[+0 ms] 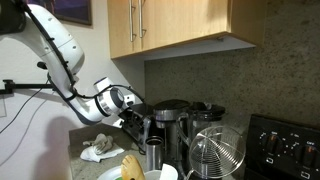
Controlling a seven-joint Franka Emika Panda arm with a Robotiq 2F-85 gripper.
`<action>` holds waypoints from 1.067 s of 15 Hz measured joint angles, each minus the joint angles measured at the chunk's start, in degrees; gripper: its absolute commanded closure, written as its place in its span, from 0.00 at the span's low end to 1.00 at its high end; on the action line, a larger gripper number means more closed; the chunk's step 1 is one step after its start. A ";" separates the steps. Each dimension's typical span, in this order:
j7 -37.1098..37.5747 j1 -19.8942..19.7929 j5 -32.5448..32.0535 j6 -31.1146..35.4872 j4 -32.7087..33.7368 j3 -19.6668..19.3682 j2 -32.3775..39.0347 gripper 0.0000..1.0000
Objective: Turn the top knob of the toaster oven
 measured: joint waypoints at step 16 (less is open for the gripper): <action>24.39 5.16 -23.77 -1.01 6.43 -4.59 6.37 0.27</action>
